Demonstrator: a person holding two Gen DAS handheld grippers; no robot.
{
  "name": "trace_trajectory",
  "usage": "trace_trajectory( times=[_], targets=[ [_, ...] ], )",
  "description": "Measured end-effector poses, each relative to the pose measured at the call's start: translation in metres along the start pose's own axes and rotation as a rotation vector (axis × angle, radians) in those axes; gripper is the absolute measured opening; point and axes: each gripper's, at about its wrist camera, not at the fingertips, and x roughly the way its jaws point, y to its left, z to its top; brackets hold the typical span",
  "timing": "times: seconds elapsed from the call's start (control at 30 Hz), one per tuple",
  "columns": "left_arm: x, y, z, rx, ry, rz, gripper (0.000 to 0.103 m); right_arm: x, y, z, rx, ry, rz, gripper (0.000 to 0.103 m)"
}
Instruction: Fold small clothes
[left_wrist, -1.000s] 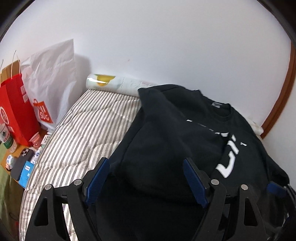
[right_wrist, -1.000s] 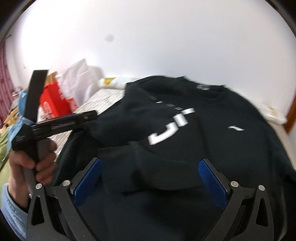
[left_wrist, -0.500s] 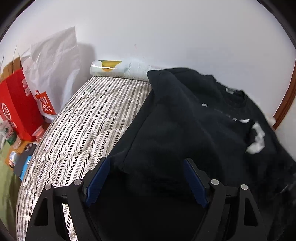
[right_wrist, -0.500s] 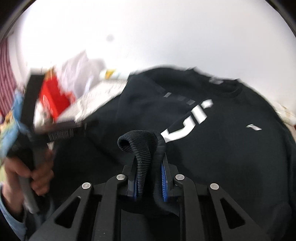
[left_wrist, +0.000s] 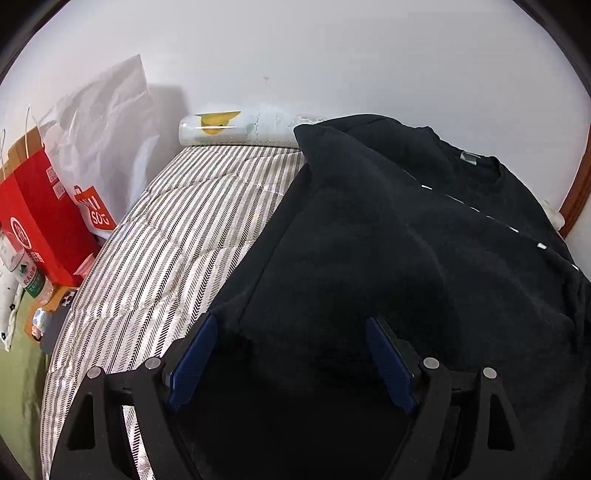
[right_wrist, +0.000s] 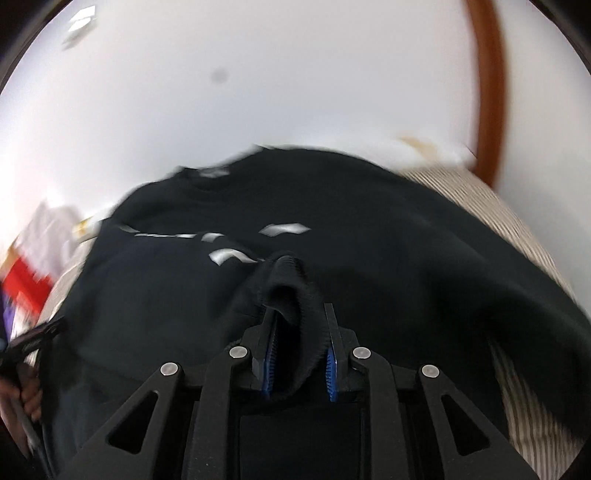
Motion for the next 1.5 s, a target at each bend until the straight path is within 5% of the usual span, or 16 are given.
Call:
trace_trajectory(
  times=[0.23, 0.27, 0.33, 0.43, 0.5, 0.67, 0.73, 0.83, 0.93, 1.03, 1.13, 1.2, 1.37, 1.5],
  targets=[
    [0.002, -0.002, 0.000, 0.013, 0.004, 0.005, 0.085, -0.003, -0.032, 0.006, 0.073, -0.032, -0.147, 0.027],
    [0.002, -0.003, 0.000, 0.015, 0.005, 0.005, 0.085, -0.001, -0.033, 0.007, 0.084, -0.023, -0.132, 0.031],
    [0.003, -0.003, 0.000, 0.016, 0.005, 0.006, 0.085, -0.001, -0.038, 0.007, 0.114, -0.025, -0.099, 0.059],
    [0.003, -0.004, 0.000, 0.016, 0.005, 0.004, 0.085, -0.009, -0.036, 0.008, 0.109, -0.068, -0.081, 0.080],
    [0.003, -0.004, 0.000, 0.016, 0.006, 0.004, 0.086, -0.007, -0.030, 0.007, 0.080, -0.065, -0.089, 0.085],
    [0.002, -0.004, 0.000, 0.017, 0.006, 0.003, 0.086, 0.032, -0.027, -0.001, 0.060, 0.087, -0.137, 0.079],
    [0.002, -0.004, 0.000, 0.017, 0.008, 0.002, 0.087, 0.038, -0.028, -0.003, 0.053, 0.098, -0.131, 0.045],
    [0.002, -0.005, 0.000, 0.020, 0.009, 0.004, 0.087, 0.037, -0.025, -0.003, 0.036, 0.081, -0.051, 0.011],
    [0.002, -0.005, 0.000, 0.020, 0.008, 0.002, 0.087, 0.029, -0.027, 0.000, 0.029, 0.028, -0.094, 0.011],
    [0.002, -0.005, 0.000, 0.020, 0.008, 0.002, 0.087, 0.036, -0.031, -0.001, 0.052, 0.076, -0.101, 0.013],
    [0.003, -0.005, 0.000, 0.020, 0.008, 0.002, 0.087, 0.039, -0.025, 0.000, 0.009, 0.086, -0.180, 0.034],
    [0.003, -0.005, 0.000, 0.021, 0.009, 0.003, 0.087, 0.035, -0.022, 0.001, -0.028, 0.060, -0.258, 0.044],
    [0.003, -0.005, 0.000, 0.022, 0.009, 0.004, 0.088, 0.008, -0.028, 0.009, -0.021, -0.067, -0.367, 0.047],
    [0.003, -0.005, -0.001, 0.025, 0.009, 0.006, 0.088, -0.014, -0.032, 0.013, 0.016, -0.162, -0.332, 0.054]
  ],
)
